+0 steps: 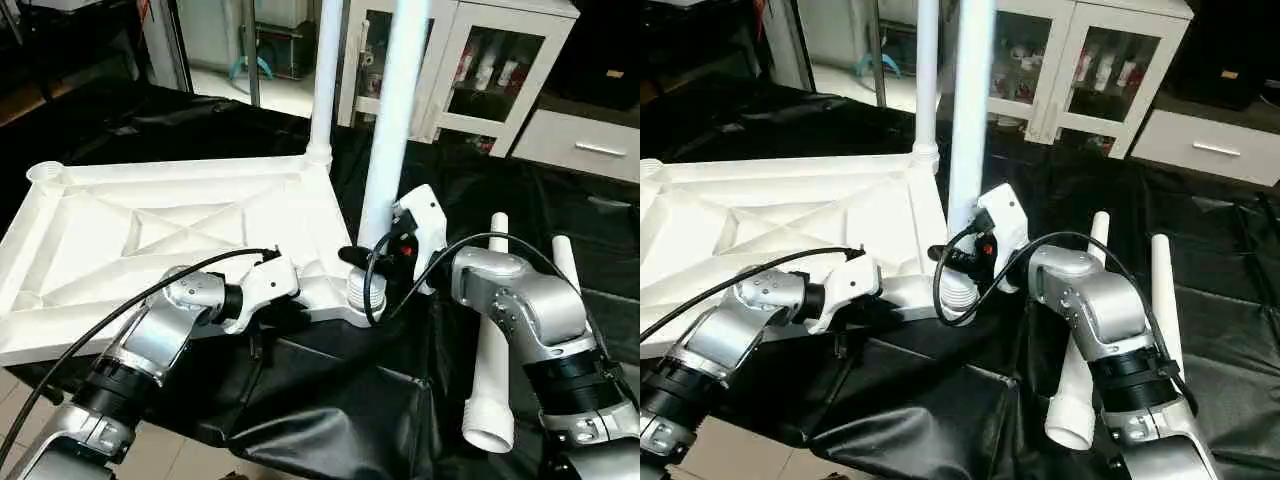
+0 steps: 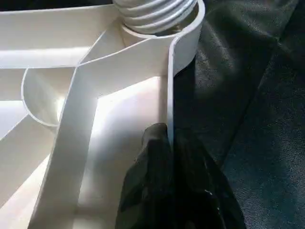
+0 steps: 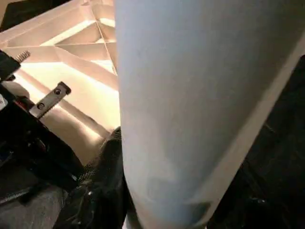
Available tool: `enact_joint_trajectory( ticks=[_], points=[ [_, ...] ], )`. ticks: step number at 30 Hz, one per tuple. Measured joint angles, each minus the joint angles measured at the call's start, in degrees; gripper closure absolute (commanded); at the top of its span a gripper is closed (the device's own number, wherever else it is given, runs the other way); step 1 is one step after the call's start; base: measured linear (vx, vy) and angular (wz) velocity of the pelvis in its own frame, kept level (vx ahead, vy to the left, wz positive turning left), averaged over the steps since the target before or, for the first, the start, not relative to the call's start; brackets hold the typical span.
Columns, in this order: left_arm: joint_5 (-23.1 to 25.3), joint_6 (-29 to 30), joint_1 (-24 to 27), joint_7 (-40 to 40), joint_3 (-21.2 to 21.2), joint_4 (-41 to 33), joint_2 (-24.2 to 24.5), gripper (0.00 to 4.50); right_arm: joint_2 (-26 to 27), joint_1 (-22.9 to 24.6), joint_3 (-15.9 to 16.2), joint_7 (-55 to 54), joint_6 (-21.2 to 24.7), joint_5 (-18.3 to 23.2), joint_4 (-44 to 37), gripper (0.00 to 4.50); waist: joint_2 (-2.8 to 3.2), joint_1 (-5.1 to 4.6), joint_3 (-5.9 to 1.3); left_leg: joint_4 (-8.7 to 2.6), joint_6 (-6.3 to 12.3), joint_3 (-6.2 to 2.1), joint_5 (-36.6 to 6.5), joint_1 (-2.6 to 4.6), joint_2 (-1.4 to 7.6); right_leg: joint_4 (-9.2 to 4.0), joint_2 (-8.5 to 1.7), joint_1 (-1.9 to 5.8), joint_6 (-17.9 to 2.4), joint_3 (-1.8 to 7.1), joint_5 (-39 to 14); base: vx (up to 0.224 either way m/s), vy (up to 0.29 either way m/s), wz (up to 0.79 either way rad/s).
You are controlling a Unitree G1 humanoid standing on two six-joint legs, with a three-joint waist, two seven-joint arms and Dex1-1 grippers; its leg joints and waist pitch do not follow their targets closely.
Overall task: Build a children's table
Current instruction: Insert table leg to table base
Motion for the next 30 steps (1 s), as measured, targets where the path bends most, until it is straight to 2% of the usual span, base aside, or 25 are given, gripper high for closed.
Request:
enact_joint_trajectory(
  ticks=[13, 16, 22, 30],
  points=[
    [0.03, 2.33, 0.99, 0.66, 0.06, -2.16, 0.29, 4.5, 0.79, 0.19, 0.07, 1.62, -2.79, -0.98, 2.83, 2.65, -0.24, -0.33, -0.12, 0.01, 0.0, 0.0, 0.0, 0.01, 0.0, 0.0, 0.0, 0.02, -0.01, 0.0, 0.01, 0.0, 0.0, 0.0],
    [0.02, 2.42, 1.02, 0.86, 0.06, -2.21, 0.34, 4.5, 1.28, 1.34, -0.85, 1.6, -4.1, -0.75, 2.87, 2.65, -0.26, -0.41, -0.14, 0.01, 0.0, 0.0, 0.0, 0.01, 0.0, 0.01, 0.0, 0.02, -0.01, 0.0, 0.01, 0.0, 0.0, 0.0],
    [0.04, 2.37, 1.09, 1.0, -0.02, -2.21, 0.3, 4.5, 3.23, 5.79, -4.87, 0.93, -8.39, 1.33, 2.84, 2.65, -0.31, -0.37, -0.21, 0.0, 0.01, -0.01, -0.01, 0.02, 0.0, -0.03, 0.0, 0.05, -0.01, 0.0, 0.01, 0.0, 0.0, 0.0],
    [0.04, 2.14, 1.1, 1.14, -0.23, -2.15, 0.14, 4.5, 4.52, 11.09, -6.57, 0.36, -14.36, 1.89, 0.76, 2.65, -0.18, -0.27, -0.34, 0.0, 0.05, -0.02, -0.04, 0.03, -0.02, -0.12, 0.0, 0.06, -0.01, 0.0, 0.01, 0.0, 0.0, 0.0]
  ],
)
